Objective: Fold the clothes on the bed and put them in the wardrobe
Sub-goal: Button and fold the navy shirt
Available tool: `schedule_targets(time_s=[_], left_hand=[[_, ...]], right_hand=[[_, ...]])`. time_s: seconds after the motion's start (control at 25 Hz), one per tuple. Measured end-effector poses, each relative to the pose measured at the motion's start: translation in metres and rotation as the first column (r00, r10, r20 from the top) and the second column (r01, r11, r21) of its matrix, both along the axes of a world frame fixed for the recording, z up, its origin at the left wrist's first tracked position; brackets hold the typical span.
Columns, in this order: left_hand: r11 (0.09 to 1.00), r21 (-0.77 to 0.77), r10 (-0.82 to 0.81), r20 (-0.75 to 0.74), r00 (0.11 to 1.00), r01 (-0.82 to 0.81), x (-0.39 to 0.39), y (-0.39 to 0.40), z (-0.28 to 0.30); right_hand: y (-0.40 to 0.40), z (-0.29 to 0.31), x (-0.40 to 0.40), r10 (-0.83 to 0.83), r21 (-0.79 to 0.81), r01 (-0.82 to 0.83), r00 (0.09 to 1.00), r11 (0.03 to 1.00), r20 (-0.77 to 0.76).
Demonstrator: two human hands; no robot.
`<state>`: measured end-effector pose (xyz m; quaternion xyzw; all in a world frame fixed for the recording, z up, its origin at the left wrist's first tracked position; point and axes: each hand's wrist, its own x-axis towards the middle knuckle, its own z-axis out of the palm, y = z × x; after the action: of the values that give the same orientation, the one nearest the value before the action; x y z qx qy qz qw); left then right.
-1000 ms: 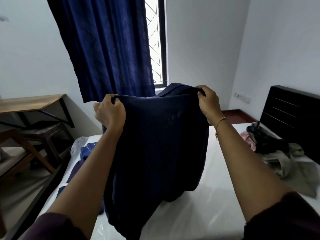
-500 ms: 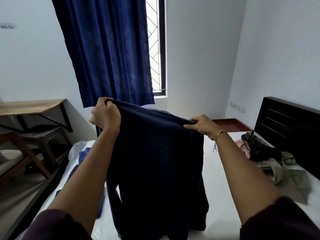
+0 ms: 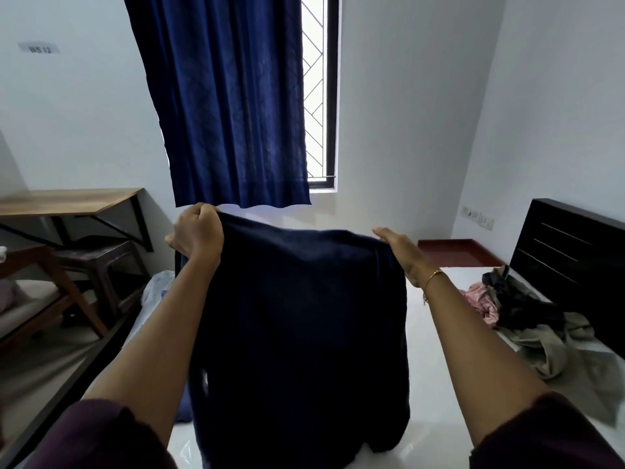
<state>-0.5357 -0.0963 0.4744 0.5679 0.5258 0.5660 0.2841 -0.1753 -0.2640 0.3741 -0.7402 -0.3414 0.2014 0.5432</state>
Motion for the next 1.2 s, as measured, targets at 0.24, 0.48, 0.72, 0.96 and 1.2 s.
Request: schedule_targets(time_s=[0.24, 0.48, 0.72, 0.96, 1.2], left_hand=[[0.999, -0.032, -0.003, -0.117, 0.993, -0.001, -0.004, 0.005, -0.015], [0.983, 0.138, -0.023, -0.552, 0.833, 0.118, 0.006, 0.013, -0.026], [0.989, 0.128, -0.032, -0.342, 0.939, 0.08, -0.003, 0.022, -0.027], [0.96, 0.28, 0.042, -0.257, 0.965, 0.032, 0.01, 0.019, -0.001], [0.944, 0.328, 0.116, -0.214, 0.97, -0.041, 0.021, 0.02, 0.017]], right_hand=[[0.024, -0.012, 0.033, -0.217, 0.062, 0.223, 0.785, 0.973, 0.581], [0.04, -0.015, 0.032, -0.393, 0.291, 0.305, 0.862, 0.907, 0.321], [0.04, -0.04, 0.042, -0.078, 0.001, 0.1, 0.773, 0.995, 0.63], [0.047, -0.025, 0.023, -0.435, 0.256, 0.357, 0.644, 0.898, 0.629], [0.043, -0.006, 0.015, -0.382, 0.074, 0.394, 0.799, 0.916, 0.464]])
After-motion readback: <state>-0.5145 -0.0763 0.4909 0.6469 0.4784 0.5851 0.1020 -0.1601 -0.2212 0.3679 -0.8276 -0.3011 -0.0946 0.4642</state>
